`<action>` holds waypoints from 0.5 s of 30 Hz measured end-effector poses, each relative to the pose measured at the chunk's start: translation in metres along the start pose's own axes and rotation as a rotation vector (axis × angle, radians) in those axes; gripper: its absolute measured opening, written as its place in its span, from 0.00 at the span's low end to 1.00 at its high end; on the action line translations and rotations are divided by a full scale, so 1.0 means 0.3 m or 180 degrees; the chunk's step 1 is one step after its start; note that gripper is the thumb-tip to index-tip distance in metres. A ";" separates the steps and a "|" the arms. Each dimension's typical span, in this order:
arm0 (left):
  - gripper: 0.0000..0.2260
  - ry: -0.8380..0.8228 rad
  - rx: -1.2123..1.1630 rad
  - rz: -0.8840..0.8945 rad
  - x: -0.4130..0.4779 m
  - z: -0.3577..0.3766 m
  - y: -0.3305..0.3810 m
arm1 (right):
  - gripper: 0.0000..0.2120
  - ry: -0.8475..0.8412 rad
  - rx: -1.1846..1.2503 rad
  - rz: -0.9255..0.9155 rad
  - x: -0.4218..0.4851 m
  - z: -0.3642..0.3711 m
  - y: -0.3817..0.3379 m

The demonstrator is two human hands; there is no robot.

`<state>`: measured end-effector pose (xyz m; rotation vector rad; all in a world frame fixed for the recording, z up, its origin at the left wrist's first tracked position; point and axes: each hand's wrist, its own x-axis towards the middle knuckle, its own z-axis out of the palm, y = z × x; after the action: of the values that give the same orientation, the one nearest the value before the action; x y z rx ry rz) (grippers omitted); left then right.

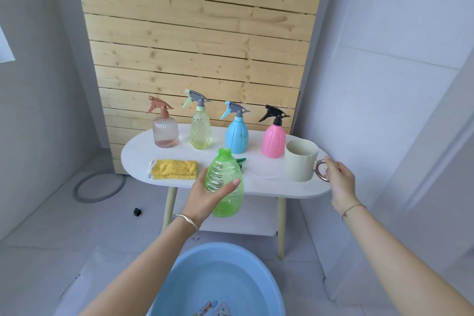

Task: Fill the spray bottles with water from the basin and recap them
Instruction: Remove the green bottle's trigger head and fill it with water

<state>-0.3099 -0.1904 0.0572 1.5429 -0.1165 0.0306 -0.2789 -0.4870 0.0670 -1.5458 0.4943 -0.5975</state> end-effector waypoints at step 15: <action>0.24 0.0382 0.0174 -0.0516 -0.365 -0.115 -0.367 | 0.18 -0.1307 -0.1256 0.0842 -0.552 0.122 0.537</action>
<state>-0.4065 -0.1532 -0.0635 1.5968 0.1053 -0.0022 -0.3752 -0.3635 -0.1070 -1.8775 0.5069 0.0331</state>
